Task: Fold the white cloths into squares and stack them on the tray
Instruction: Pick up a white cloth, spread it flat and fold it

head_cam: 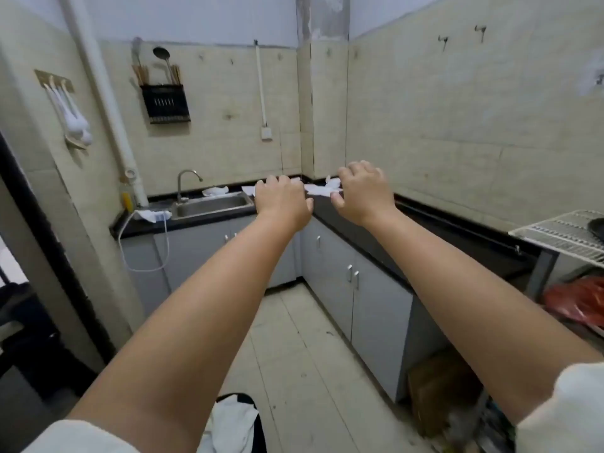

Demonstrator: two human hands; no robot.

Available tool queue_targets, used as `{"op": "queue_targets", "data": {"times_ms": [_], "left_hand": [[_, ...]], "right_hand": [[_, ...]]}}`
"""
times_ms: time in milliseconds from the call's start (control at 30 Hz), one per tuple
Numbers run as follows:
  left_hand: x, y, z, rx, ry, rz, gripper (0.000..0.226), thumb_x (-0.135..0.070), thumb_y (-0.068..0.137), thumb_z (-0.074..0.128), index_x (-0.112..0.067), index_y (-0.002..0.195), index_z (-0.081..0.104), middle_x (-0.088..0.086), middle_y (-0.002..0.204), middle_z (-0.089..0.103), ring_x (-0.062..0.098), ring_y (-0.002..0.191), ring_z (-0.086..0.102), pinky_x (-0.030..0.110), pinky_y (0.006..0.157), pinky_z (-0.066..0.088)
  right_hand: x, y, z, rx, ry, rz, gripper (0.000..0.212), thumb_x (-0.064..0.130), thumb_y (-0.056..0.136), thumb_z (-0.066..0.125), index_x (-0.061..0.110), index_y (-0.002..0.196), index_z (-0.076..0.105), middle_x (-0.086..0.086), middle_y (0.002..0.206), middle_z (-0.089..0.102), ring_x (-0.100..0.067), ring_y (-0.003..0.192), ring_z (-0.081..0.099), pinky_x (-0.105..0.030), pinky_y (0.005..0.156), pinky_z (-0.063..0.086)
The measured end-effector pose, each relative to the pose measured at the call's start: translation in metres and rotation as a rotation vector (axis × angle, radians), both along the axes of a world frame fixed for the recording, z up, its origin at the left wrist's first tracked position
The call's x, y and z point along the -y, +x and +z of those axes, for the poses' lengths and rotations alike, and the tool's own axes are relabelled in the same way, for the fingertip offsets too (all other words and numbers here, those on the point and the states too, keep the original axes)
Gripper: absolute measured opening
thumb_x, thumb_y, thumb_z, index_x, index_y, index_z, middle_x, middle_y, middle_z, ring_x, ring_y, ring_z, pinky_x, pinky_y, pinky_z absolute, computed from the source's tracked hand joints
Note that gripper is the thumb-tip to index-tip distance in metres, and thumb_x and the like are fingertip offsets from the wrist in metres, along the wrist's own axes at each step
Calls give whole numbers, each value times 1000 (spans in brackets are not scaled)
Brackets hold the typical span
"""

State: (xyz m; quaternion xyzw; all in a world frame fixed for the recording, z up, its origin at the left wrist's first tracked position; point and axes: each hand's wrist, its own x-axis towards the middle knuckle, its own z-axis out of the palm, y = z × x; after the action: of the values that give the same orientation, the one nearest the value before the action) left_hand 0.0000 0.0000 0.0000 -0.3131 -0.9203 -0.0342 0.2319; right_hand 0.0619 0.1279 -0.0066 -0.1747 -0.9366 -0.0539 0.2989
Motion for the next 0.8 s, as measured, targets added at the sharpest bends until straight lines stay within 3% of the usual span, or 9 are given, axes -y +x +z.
{"op": "queue_targets", "data": {"times_ms": [167,333,600,800], "left_hand": [[-27,-44,-45,55,-33,-1,48,-41,96,35,-12,133,42,14,143,37,30,138,24,44,111,23],[-84,-112,-74,84,-31,-13,47,-40,97,32,-12,134,39,11,146,33,29,140,19,43,111,22],[-213,-242,-81,131,-30,28,47,-40,97,32,-14,136,38,10,146,33,29,140,20,44,112,23],[-256,-347,-89,133,-43,125,49,-40,98,31,-16,141,30,9,151,26,27,142,14,44,114,18]], "right_hand": [[-36,-32,-45,112,-29,-72,50,38,92,44,9,132,41,-14,140,41,-29,131,32,-43,107,27],[-103,-91,-70,186,-25,-100,50,40,92,41,9,131,40,-13,136,44,-30,128,34,-44,107,27],[-245,-223,-75,194,-19,-55,50,40,93,42,10,132,40,-13,136,43,-30,129,34,-44,107,26],[-300,-347,-94,225,-62,46,57,44,94,37,17,143,25,-12,145,33,-31,135,26,-46,110,22]]}}
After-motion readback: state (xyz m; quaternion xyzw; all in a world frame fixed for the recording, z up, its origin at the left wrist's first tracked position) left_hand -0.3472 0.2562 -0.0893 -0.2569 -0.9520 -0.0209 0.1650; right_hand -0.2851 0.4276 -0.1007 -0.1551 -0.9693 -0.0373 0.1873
